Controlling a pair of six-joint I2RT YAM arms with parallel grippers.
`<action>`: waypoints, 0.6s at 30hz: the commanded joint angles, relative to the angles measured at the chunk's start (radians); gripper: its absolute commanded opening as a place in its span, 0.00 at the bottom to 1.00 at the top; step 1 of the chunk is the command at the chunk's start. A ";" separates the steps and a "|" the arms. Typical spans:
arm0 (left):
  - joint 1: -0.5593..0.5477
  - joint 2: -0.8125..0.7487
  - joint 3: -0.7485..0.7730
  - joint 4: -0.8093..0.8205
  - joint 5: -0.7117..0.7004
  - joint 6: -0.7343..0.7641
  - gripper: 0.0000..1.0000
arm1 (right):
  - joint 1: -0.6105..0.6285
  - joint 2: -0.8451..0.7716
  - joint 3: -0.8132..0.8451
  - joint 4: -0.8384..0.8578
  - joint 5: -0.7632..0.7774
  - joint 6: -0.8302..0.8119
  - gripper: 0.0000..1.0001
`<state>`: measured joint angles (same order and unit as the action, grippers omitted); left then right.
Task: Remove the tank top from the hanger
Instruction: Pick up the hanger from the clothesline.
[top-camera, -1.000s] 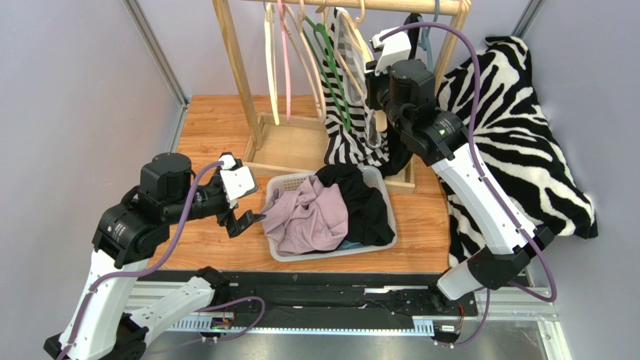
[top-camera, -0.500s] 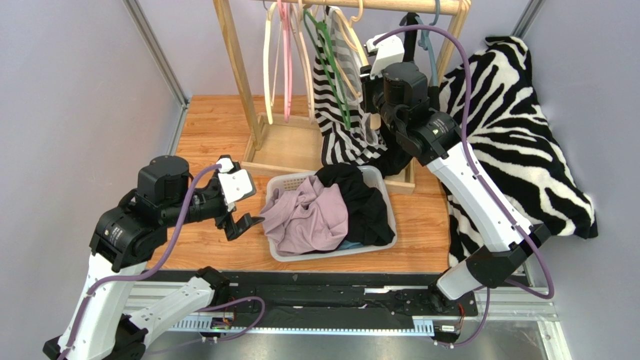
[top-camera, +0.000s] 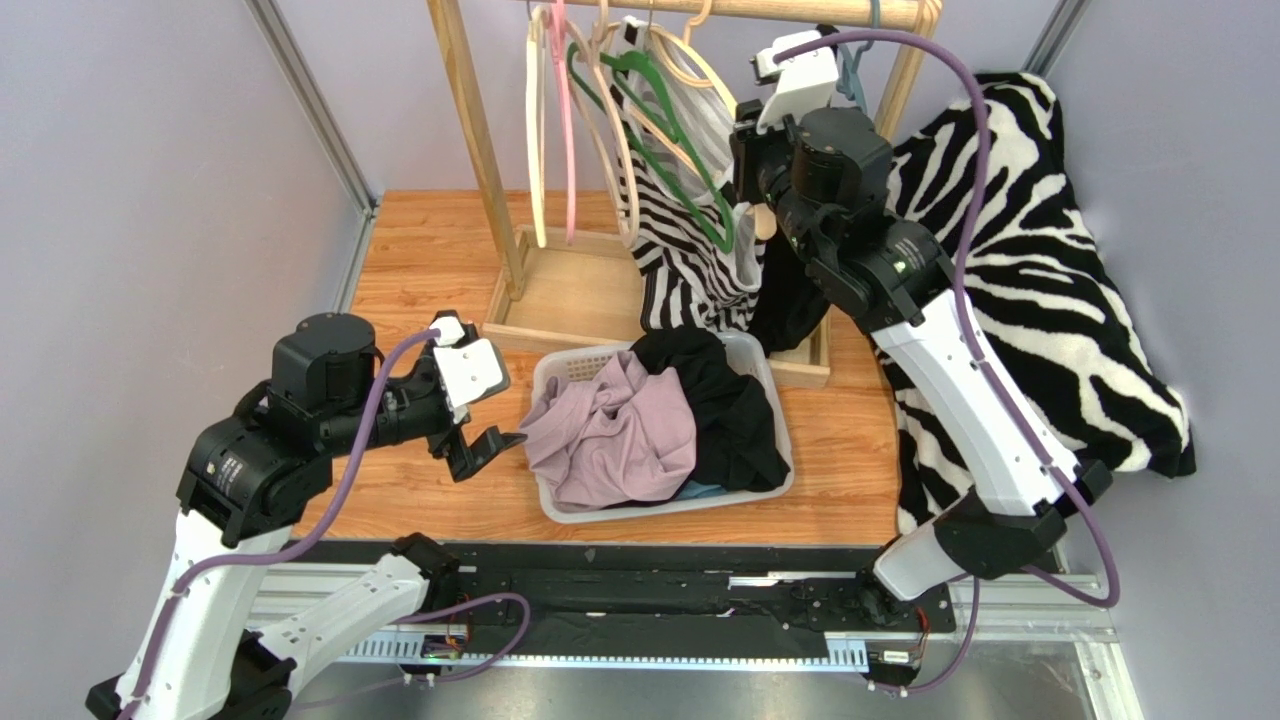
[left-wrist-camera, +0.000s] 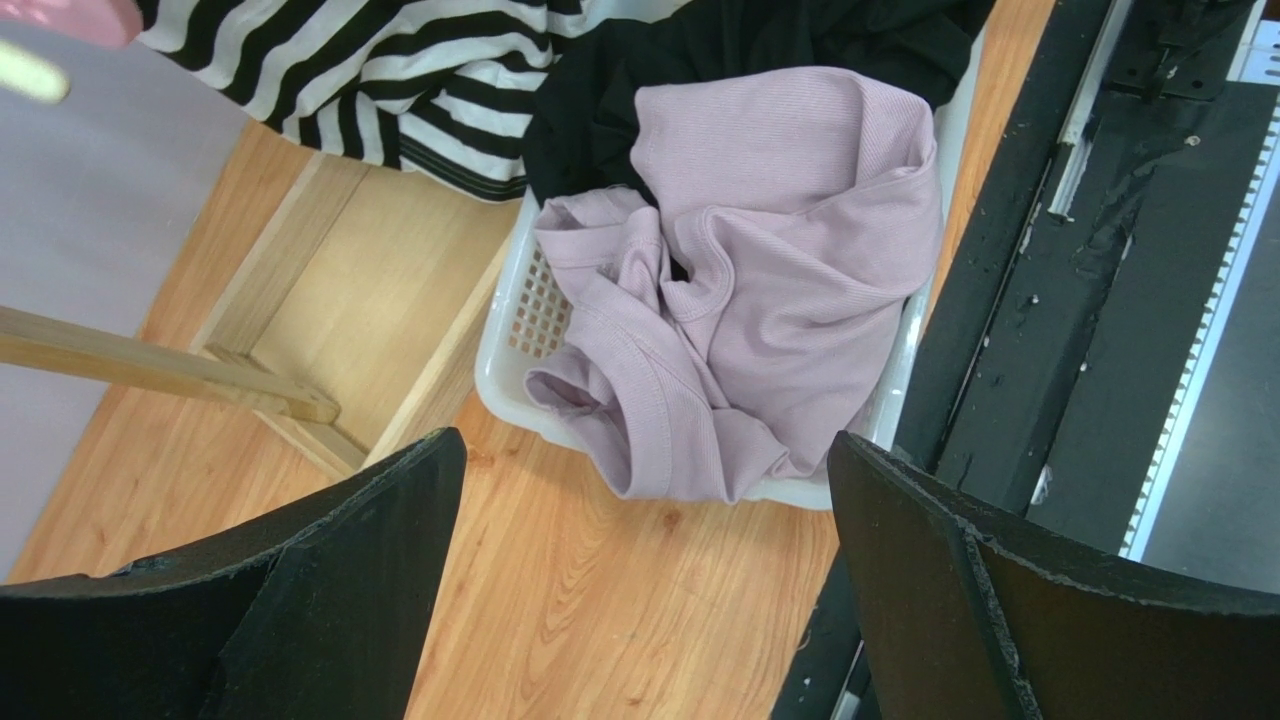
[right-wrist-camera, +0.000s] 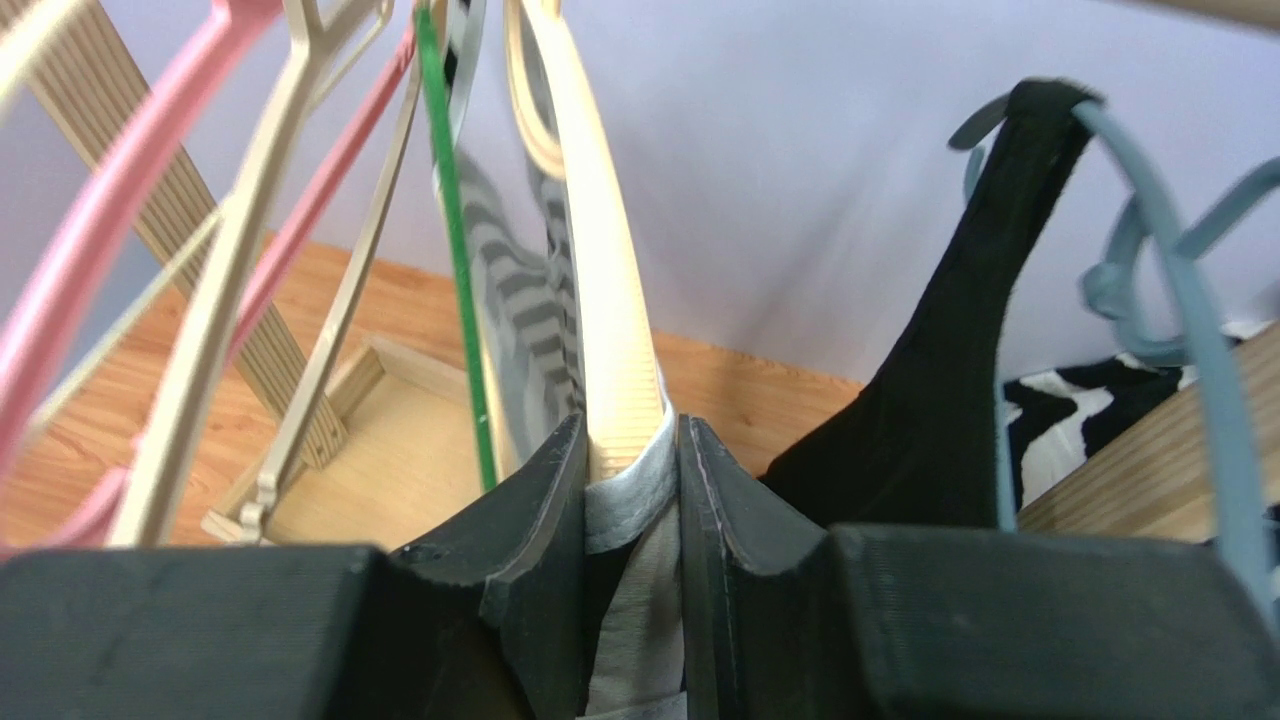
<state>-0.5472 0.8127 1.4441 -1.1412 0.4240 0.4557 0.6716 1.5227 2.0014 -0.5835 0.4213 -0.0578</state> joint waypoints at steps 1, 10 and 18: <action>0.006 -0.012 -0.011 0.024 -0.010 0.000 0.99 | 0.000 -0.143 -0.039 0.201 0.059 0.006 0.00; 0.007 -0.021 -0.016 0.029 -0.016 -0.003 0.99 | 0.000 -0.286 -0.229 0.205 0.109 -0.045 0.00; 0.009 -0.018 -0.005 0.026 -0.018 -0.008 0.99 | 0.000 -0.297 -0.244 0.199 0.079 -0.111 0.00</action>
<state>-0.5449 0.7982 1.4273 -1.1408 0.4091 0.4557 0.6697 1.2156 1.7325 -0.4347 0.5072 -0.1299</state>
